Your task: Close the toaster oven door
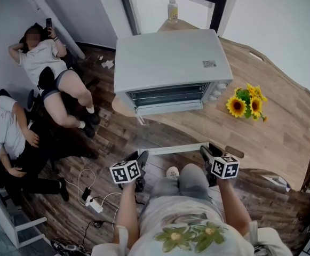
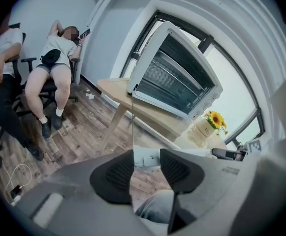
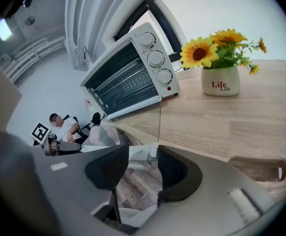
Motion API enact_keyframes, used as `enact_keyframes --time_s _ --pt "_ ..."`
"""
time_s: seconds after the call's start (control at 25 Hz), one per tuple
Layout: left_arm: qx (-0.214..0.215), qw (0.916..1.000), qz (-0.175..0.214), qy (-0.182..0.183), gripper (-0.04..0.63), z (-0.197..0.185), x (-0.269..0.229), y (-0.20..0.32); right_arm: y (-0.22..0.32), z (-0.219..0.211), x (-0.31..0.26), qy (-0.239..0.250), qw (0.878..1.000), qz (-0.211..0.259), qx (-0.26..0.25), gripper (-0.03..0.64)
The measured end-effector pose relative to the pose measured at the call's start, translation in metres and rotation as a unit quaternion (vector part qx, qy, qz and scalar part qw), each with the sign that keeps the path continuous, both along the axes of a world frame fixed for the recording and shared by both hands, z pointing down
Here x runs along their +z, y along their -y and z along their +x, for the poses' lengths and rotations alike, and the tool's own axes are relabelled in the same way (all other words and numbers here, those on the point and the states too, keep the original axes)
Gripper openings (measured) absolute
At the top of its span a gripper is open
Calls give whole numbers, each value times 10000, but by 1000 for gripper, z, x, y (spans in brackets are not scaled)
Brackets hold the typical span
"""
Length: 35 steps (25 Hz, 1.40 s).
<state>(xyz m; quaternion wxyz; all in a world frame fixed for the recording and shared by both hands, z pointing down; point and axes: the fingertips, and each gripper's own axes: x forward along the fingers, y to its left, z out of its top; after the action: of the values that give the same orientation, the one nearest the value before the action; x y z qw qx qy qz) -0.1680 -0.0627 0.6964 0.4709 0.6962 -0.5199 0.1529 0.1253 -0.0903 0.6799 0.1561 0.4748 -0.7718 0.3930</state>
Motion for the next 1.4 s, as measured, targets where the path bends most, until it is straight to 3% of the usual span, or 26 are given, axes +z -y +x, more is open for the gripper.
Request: enact_keyframes --time_s 0.24,0.76,1.08,1.28,1.4 --pt "-87 9999 66 -59 179 -2 -8 0 -11 -4 1 -275 9990 35 -353 210" --pt "-173 9996 172 -135 179 -2 -22 1 -14 -12 2 -458 9971 134 -594 213" --pt "-204 9987 383 -267 181 -3 -36 3 -7 -18 -6 -531 9969 305 -490 156" --pt "-229 9978 513 -349 181 -4 -43 4 -4 -17 -13 -828 9943 459 -493 88" --pt "-248 9971 604 -389 183 -5 -47 6 -3 -16 -18 -984 9917 601 -570 81"
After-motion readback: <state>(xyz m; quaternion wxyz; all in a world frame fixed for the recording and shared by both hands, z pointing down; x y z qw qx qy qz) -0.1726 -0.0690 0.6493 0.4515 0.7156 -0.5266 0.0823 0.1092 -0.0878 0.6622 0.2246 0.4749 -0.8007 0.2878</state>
